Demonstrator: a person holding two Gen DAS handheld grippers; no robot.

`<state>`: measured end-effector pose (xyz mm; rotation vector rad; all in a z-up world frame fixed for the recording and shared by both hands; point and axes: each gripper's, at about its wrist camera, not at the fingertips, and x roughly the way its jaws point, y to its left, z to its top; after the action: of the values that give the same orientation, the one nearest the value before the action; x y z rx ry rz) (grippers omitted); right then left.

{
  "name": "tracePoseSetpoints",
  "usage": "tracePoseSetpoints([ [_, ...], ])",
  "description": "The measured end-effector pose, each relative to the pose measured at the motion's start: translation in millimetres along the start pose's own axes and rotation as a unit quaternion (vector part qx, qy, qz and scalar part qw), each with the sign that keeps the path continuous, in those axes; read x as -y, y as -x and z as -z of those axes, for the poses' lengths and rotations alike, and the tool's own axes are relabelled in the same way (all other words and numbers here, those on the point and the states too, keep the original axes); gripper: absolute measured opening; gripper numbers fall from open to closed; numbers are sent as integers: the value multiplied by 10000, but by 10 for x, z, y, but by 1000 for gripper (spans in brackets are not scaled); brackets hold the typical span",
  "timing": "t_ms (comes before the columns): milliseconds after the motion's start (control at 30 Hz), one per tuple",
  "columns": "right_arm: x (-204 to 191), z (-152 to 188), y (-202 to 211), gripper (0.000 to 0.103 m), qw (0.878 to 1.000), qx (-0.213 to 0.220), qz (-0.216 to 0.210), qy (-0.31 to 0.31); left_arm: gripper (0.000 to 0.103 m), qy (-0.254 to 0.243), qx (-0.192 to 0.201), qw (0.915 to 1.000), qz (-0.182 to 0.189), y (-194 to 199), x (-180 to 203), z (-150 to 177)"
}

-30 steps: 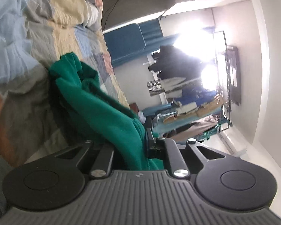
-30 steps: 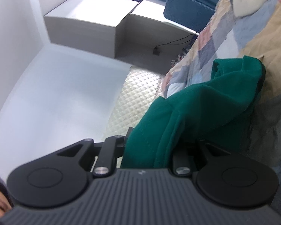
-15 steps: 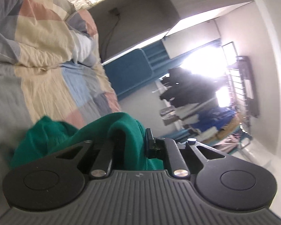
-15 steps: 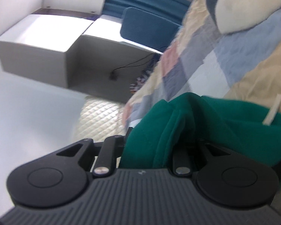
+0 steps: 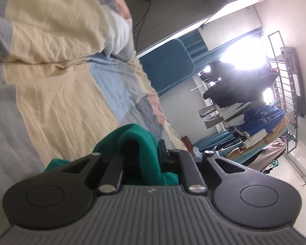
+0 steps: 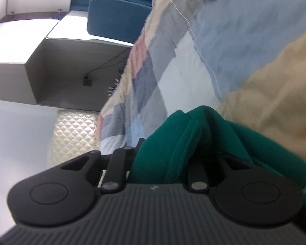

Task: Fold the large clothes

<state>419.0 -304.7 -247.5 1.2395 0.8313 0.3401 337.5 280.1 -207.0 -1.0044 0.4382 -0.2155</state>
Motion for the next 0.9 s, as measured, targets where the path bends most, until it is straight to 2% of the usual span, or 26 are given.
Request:
tracePoseSetpoints([
  [200,123,-97,-214,26,9999,-96,36,43,14,407,-152,9991,-33,-308,-360,-24],
  [367,69,-54,-167,27,9999,-54,-16,133,14,123,-120,9999,-9,-232,-236,-26],
  [467,11,-13,-67,30,9997,-37,-105,207,27,6,-79,9999,150,-101,-92,-13],
  [500,-50,11,-19,31,9993,-35,-84,354,45,-8,-71,9998,206,-54,-40,-5],
  [533,-136,47,43,37,9985,-38,-36,550,63,-47,-67,9997,241,7,25,7],
  [567,-206,76,96,50,9975,-37,-31,705,68,-130,-31,9996,232,64,94,20],
  [600,-278,109,162,59,9964,-33,-70,846,72,-253,13,9995,208,137,173,39],
  [633,-361,149,247,73,9951,-22,-122,982,73,-398,29,9990,177,206,253,58],
  [667,-427,183,323,78,9939,2,-134,1096,74,-564,21,9983,113,275,334,82],
  [767,-593,314,594,78,9892,146,-74,1455,76,-996,38,9949,-153,526,524,180],
  [900,-742,535,973,78,9833,545,-35,1735,77,-1426,104,9883,-528,848,670,333],
])
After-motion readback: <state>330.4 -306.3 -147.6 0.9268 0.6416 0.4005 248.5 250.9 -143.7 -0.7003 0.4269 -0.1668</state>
